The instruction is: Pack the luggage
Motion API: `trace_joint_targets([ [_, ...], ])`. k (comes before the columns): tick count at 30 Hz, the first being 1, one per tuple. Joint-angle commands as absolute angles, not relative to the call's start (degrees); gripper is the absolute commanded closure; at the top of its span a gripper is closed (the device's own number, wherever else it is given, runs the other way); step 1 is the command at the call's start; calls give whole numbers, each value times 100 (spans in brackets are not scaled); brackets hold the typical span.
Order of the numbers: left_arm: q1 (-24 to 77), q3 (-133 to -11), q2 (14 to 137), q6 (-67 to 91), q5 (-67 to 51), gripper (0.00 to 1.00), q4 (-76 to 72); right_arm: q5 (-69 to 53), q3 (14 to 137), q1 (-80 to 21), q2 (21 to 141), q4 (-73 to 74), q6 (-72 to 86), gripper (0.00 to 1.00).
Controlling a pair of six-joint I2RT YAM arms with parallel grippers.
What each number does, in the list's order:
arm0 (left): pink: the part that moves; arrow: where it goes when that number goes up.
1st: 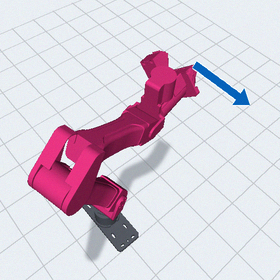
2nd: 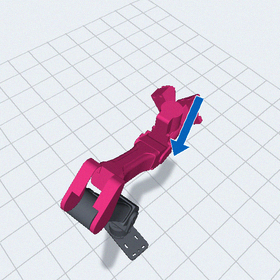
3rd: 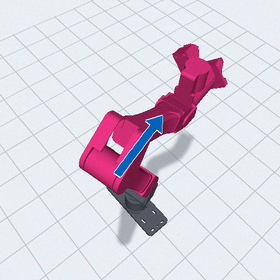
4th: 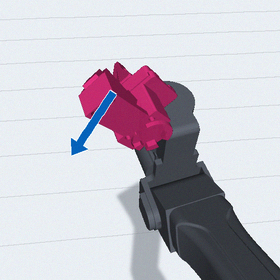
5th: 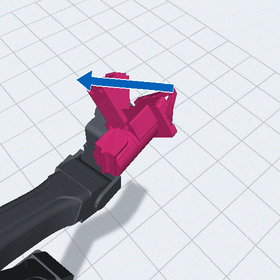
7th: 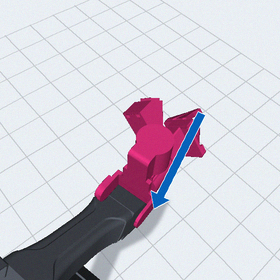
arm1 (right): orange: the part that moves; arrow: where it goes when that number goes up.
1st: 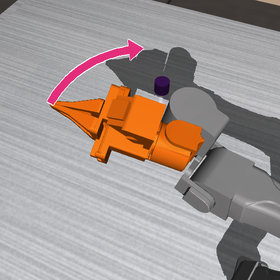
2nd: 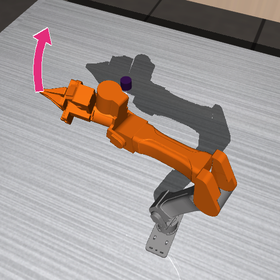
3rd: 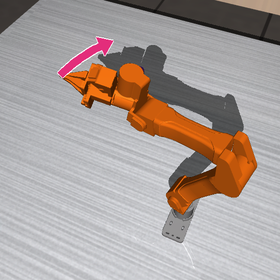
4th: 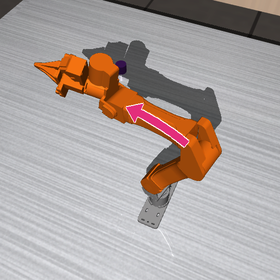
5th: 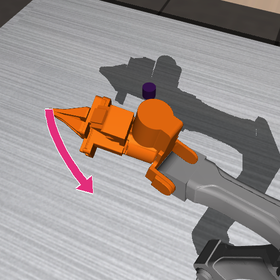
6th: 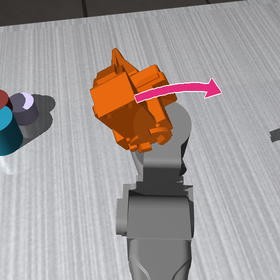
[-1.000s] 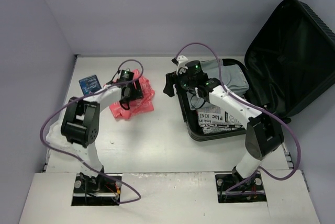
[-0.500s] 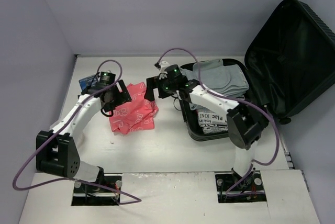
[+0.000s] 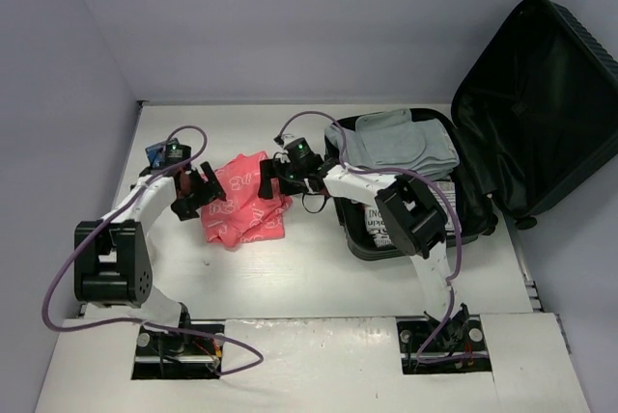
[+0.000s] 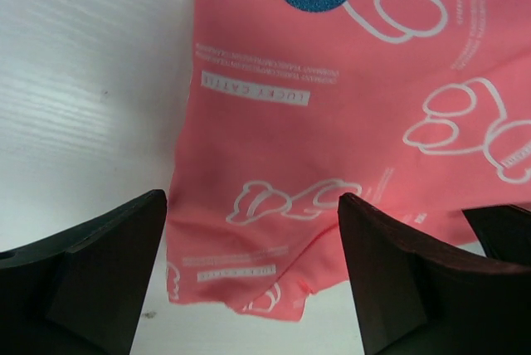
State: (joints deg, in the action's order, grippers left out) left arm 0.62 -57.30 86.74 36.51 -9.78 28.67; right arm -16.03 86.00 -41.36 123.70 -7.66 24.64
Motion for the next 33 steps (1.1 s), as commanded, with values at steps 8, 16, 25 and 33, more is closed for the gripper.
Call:
trace_joint_targets([
  [8,-149,-5643,9571,3779,-1028,21,2286,-2258,8183,-4245,12445,-1547,2602,12],
  [16,-132,-5370,9378,3999,-1642,58,1951,-2935,8340,-4324,12568,-1705,2408,66],
  [25,-62,-5791,8254,4157,-2057,100,2468,-2866,8446,-4219,11726,-1653,1881,100],
  [33,1297,-6854,7321,5052,-1523,100,2733,-2260,8411,-3613,9951,-565,1223,100],
])
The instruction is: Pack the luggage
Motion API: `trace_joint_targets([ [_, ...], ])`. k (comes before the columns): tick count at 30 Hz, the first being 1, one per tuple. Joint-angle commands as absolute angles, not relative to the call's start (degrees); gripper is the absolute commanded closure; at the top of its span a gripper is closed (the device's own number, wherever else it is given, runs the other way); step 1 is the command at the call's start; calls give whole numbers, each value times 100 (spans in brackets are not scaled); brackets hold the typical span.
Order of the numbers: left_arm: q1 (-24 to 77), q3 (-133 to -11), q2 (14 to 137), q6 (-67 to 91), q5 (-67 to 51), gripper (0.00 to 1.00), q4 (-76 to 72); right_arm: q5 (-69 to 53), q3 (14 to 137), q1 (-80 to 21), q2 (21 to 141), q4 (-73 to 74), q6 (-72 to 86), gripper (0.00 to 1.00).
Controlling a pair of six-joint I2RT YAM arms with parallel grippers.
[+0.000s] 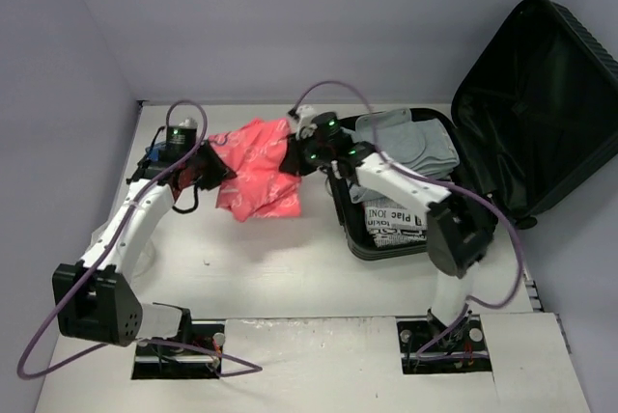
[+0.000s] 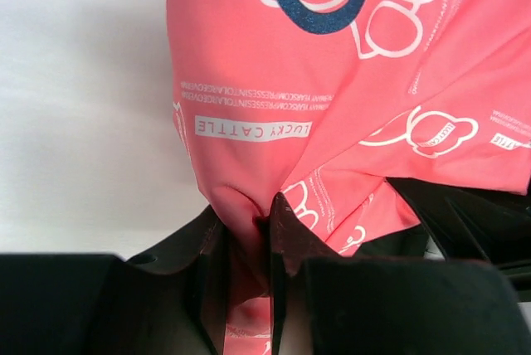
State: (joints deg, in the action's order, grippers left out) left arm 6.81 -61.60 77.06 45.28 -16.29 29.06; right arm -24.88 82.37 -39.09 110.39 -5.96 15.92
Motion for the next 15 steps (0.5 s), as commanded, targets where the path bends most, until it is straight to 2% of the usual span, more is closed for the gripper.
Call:
trace_joint_targets([
  [1,1492,-7056,7313,5176,-1451,100,2681,-2207,8281,-3525,9627,-467,1178,100],
  [7,3046,-7593,7698,5958,-898,100,2006,-1444,7656,-2743,8195,342,504,100],
  [15,4674,-8857,9192,6310,-571,100,1363,-571,6936,-1759,6953,1169,-421,100],
])
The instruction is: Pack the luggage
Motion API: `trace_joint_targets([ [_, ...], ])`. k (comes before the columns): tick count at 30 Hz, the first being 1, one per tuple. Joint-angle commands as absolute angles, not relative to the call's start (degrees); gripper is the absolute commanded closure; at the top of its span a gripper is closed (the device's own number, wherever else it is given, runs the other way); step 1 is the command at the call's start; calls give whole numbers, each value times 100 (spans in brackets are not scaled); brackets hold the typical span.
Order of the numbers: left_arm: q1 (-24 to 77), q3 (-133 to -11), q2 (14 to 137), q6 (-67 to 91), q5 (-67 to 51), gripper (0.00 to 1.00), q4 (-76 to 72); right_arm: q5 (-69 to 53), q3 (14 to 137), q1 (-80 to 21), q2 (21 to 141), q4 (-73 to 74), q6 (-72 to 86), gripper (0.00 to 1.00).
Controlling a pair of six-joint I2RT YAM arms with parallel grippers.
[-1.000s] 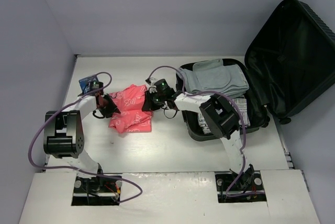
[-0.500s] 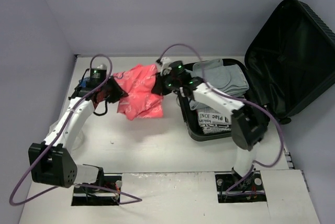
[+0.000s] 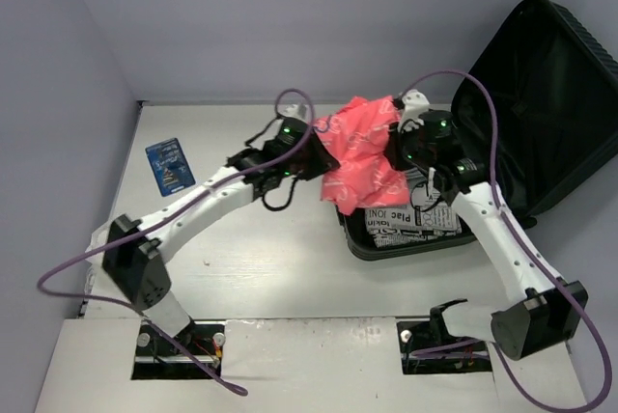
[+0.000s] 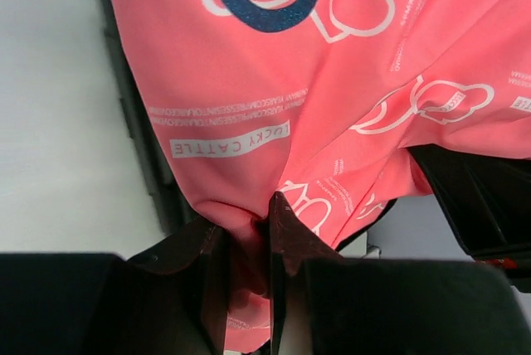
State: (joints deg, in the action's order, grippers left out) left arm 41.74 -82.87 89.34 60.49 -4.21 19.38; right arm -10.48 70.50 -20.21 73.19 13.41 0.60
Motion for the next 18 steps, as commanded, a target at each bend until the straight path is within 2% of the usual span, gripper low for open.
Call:
trace_joint_targets([
  [1,4780,-8972,9350,6328,-571,100,1345,-545,6856,-1479,6787,1186,-474,100],
  [8,5580,-9245,10211,6530,-343,100,1020,-248,6250,-336,6723,1292,-721,100],
  [11,5765,-9290,10432,6381,-194,100,976,-18,6179,-176,6855,1257,-677,100],
  [15,5774,-9141,10591,6285,-79,100,967,105,6135,-97,7258,1134,-511,96],
  [18,5766,-9079,10652,6109,-53,93,1098,140,6073,-88,7505,1046,-431,90],
])
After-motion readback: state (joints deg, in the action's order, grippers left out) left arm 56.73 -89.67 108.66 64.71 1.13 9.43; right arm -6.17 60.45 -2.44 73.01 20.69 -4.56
